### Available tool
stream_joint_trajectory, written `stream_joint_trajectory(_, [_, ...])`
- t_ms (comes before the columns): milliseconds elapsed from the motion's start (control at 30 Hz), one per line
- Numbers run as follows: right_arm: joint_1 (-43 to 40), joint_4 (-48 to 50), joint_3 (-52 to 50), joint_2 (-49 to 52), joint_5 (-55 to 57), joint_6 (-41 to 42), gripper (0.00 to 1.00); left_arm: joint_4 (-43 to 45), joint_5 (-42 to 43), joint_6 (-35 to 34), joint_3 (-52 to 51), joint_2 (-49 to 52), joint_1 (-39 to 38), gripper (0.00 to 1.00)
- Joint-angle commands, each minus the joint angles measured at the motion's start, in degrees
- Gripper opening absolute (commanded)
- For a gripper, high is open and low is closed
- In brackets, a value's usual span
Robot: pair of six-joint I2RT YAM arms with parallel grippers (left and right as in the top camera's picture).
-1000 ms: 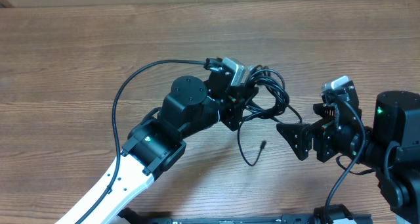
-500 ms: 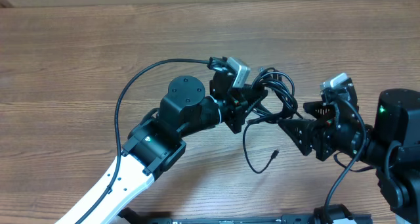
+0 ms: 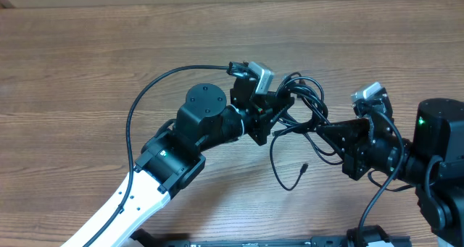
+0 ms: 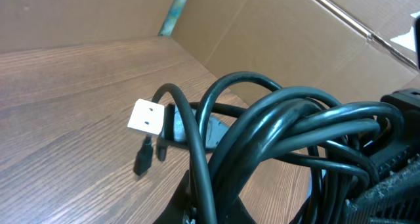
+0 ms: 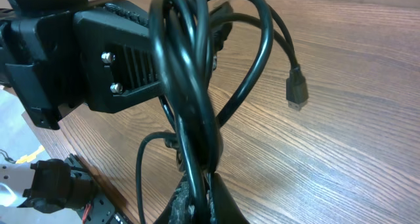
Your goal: Untangle cables
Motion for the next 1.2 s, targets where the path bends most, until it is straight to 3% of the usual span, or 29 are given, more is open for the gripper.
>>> stream_joint_trajectory(0, [-0.07, -0.11, 1.05, -0.04, -0.09, -0.04, 0.04, 0.92, -1.57, -3.17, 0.74, -0.24, -0.15, 0.04])
stream_joint_trajectory(133, [-0.07, -0.07, 1.05, -0.04, -2.14, -0.07, 0.04, 0.85, -4.74, -8.87, 0.74, -0.24, -0.15, 0.04])
stream_joint_trajectory(400, [-0.07, -0.96, 0.72, -0.04, -2.58, -0.07, 0.04, 1.84, -13.22, -30.51, 0.74, -0.24, -0.15, 0.04])
stream_joint_trajectory(667, [-0.07, -3.06, 0.20, 0.02, -2.54, -0.07, 0.04, 4.68, -13.62, -32.52, 0.74, -0.24, -0.02, 0.04])
stream_joint_trajectory(800, [-0.07, -4.44, -0.02, 0.00, -2.51, -0.07, 0.04, 3.28, -18.95, -34.75, 0.74, -0.24, 0.00, 0.04])
stream_joint_trajectory(900, [-0.07, -4.96, -0.02, 0.00, -2.56, -0.04, 0.04, -0.15, -26.12, -43.58, 0.74, -0.24, 0.00, 0.04])
stream_joint_trajectory(1033, [-0.07, -4.90, -0.02, 0.00, -2.54, -0.04, 0.04, -6.78, -34.21, -60.81, 0.74, -0.24, 0.00, 0.04])
stream_joint_trajectory(1167, [-0.07, -4.61, -0.02, 0.00, -2.51, -0.04, 0.04, -11.04, -36.13, -68.59, 0.74, -0.24, 0.02, 0.04])
